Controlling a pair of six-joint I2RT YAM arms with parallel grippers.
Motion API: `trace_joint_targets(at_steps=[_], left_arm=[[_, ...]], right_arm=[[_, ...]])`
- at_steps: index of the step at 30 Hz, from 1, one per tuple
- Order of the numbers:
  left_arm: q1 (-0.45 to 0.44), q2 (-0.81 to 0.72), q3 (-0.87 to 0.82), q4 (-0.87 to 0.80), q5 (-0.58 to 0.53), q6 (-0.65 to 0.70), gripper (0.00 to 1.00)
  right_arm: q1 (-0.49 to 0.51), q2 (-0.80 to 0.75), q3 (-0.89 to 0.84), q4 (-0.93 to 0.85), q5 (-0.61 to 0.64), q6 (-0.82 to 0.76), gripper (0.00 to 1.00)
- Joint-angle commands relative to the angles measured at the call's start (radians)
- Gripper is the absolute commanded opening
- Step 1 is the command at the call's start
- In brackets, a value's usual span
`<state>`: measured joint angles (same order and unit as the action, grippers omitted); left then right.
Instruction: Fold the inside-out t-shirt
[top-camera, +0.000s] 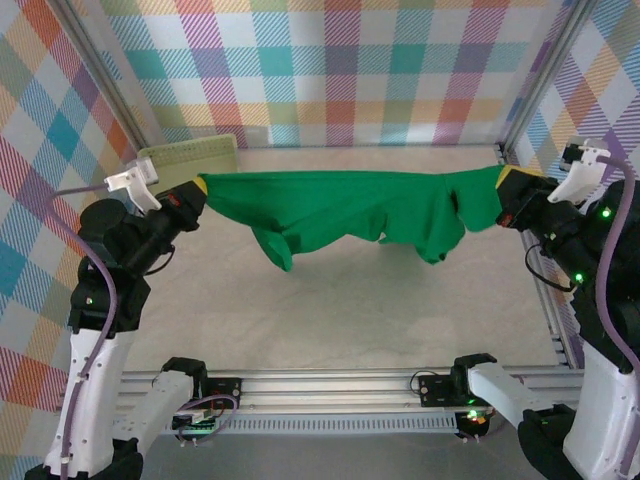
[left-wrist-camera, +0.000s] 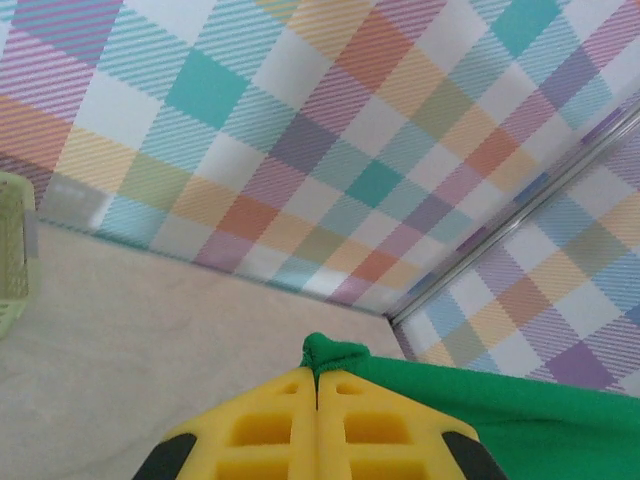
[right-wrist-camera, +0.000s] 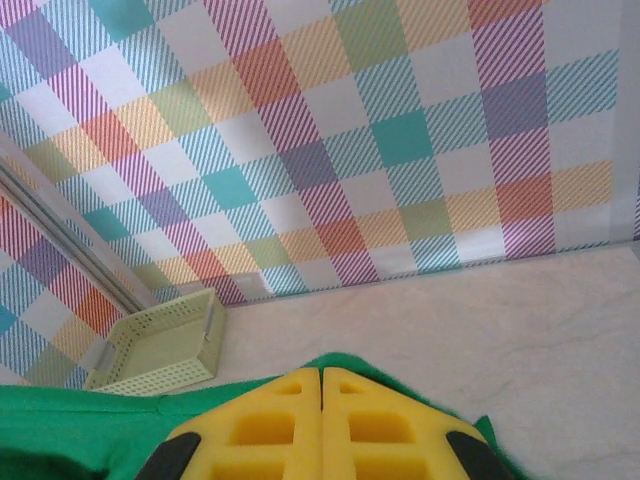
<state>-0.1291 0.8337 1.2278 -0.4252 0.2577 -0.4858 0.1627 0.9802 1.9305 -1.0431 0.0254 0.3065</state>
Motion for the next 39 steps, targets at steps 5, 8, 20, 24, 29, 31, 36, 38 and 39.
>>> trace_joint_targets(at_steps=[5, 8, 20, 24, 29, 31, 36, 38, 39], left_arm=[[0.022, 0.549, 0.303, -0.471, -0.211, 0.074, 0.00], [0.023, 0.588, 0.325, -0.440, -0.120, 0.063, 0.00], [0.022, 0.221, 0.369, -0.272, -0.131, 0.062, 0.00], [0.023, 0.128, 0.398, -0.264, -0.130, 0.083, 0.00], [0.022, 0.053, 0.461, -0.271, -0.091, 0.103, 0.00], [0.023, 0.046, 0.483, -0.278, -0.075, 0.105, 0.00], [0.022, 0.077, 0.497, -0.289, -0.089, 0.104, 0.00], [0.022, 0.111, 0.503, -0.301, -0.104, 0.111, 0.00], [0.022, 0.136, 0.510, -0.310, -0.109, 0.114, 0.00]], right_arm=[[-0.014, 0.167, -0.067, 0.017, 0.141, -0.044, 0.00], [-0.016, 0.257, -0.036, 0.024, 0.143, -0.055, 0.00], [-0.017, 0.306, 0.255, -0.063, 0.072, -0.121, 0.00], [-0.015, 0.248, 0.308, -0.073, 0.047, -0.161, 0.00], [-0.016, 0.172, 0.384, -0.065, 0.026, -0.193, 0.00], [-0.016, 0.160, 0.413, -0.068, 0.036, -0.194, 0.00], [-0.016, 0.182, 0.425, -0.053, 0.059, -0.204, 0.00], [-0.015, 0.211, 0.426, -0.044, 0.083, -0.212, 0.00], [-0.015, 0.223, 0.425, -0.040, 0.097, -0.216, 0.00]])
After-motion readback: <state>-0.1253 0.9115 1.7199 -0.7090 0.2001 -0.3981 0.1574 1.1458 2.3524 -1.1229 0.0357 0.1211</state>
